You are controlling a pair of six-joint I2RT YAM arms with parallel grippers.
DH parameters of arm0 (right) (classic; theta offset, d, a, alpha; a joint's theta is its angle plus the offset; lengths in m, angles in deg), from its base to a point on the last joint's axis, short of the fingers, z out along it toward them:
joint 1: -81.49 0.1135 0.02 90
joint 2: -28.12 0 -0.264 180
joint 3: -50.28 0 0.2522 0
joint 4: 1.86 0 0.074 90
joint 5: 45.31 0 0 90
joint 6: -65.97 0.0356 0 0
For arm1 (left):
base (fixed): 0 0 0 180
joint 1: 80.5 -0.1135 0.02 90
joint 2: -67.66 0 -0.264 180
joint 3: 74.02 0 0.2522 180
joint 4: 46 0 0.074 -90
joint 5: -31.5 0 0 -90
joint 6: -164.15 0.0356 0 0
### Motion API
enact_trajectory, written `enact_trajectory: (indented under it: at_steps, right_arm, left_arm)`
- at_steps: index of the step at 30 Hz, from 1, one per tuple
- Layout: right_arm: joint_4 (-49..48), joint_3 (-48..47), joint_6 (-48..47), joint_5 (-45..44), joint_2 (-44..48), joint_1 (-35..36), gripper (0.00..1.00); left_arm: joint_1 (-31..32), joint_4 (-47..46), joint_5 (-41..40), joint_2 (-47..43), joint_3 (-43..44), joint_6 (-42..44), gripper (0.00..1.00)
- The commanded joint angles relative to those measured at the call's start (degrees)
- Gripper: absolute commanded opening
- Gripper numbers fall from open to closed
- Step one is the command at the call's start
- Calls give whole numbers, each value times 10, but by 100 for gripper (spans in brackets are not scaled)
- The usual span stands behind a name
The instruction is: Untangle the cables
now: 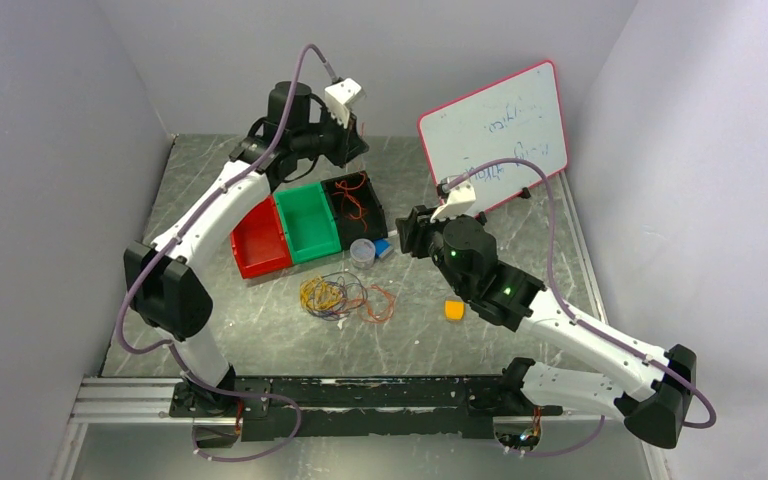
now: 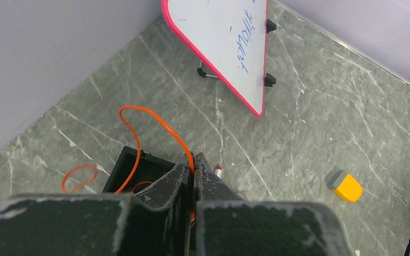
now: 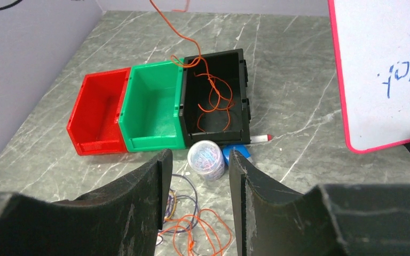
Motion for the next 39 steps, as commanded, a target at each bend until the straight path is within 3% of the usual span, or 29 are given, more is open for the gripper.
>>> enact_trajectory:
  at_steps: [1,29,39]
  right_arm:
    - [2,7,2,-11,-2,-1,47]
    - [5,19,6,-19,-2,-1,48]
    - [4,28,5,-30,3,-1,48]
  left_arm:
    - [-6,-29,-10,6,-21,11,7]
    - [-6,-47,-18,41,-119,6,7]
    - [-6,-59,-86,82,-117,-23,7]
